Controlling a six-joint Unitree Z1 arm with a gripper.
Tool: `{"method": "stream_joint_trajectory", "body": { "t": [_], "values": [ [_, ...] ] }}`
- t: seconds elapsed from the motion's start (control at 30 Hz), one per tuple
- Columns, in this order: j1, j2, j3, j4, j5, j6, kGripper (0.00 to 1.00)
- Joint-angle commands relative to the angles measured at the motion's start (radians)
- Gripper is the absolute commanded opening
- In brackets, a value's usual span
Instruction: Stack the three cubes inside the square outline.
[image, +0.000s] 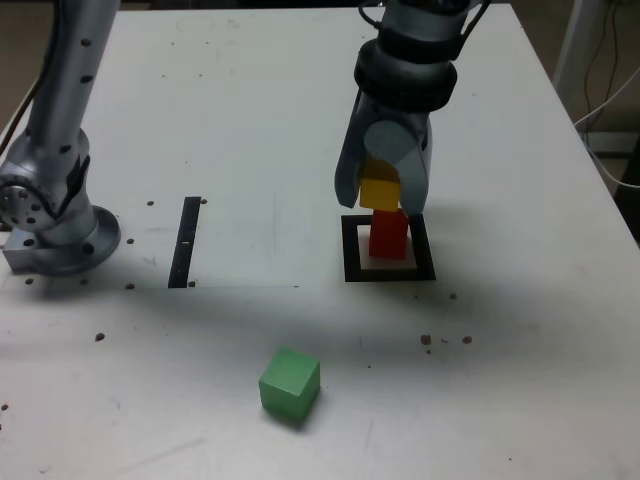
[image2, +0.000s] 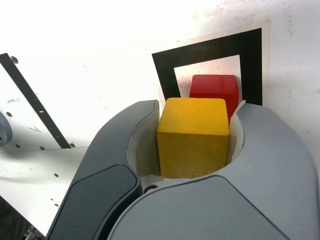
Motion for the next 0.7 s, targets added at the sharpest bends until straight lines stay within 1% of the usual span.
{"method": "stream_joint_trajectory", "body": {
  "t": [0.0, 0.23, 0.67],
  "values": [
    [-0.008, 0.004, 0.0, -0.005, -0.003, -0.015, 0.32],
    [-0.018, 0.013, 0.009, -0.016, -0.002, -0.049, 0.32],
    [-0.018, 0.023, 0.011, -0.05, 0.002, -0.046, 0.32]
  ]
}}
